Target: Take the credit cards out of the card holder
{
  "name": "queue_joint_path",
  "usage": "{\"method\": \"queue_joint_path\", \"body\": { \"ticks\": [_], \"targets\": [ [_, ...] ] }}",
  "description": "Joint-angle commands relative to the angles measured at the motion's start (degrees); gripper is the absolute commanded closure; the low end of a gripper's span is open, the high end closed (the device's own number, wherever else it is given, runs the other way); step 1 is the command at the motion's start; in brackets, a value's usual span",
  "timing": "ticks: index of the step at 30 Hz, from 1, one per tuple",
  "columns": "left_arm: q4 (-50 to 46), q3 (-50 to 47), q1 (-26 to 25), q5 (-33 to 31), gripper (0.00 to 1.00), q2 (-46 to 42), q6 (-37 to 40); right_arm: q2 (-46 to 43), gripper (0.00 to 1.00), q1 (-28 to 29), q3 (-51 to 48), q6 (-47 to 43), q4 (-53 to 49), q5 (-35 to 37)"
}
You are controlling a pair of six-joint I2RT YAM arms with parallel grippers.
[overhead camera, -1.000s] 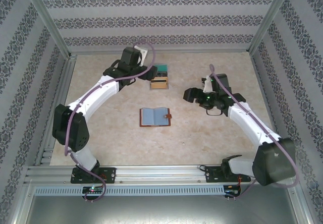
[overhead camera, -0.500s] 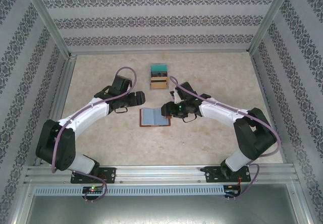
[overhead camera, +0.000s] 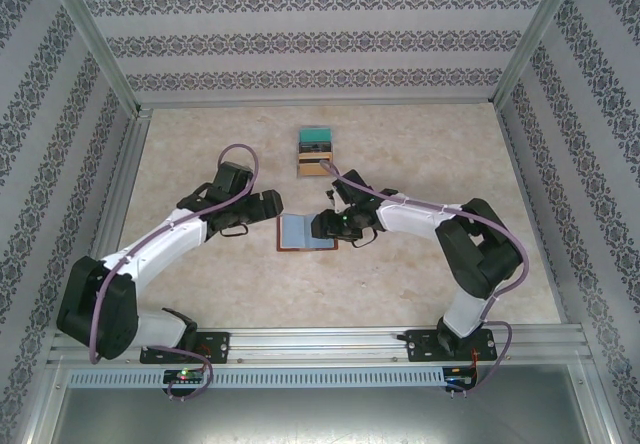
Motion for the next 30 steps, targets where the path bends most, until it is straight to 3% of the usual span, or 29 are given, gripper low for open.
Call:
{"method": "queue_joint_path", "body": {
  "ticks": [1,17,22,25,30],
  "targets": [
    [-0.2,-1.4,0.7,0.3,0.12,-2.1,-1.3,2.3,0.44,1.3,3.6,0.5,1.7,-2.7],
    [-0.3,-4.5,0.7,-0.5,0.13,-6.6,-3.0,3.6,0.45,3.5,10.3,0.1,2.1,-6.6],
    [1.1,-5.9,1.0,1.8,0.17,-6.2,-4.4,2.1,0.44,2.9,8.5,0.6,-0.4,-1.8],
    [1.4,-6.3,1.1,4.1,0.32,-3.9,-5.4,1.3,0.41,2.0,5.4,1.8,0.4,-1.8],
    [5.2,-8.0,1.1,6.4,0.73,0.6,-6.6,3.1,0.42,2.0,4.7,1.7,1.3,-3.0]
  ]
}}
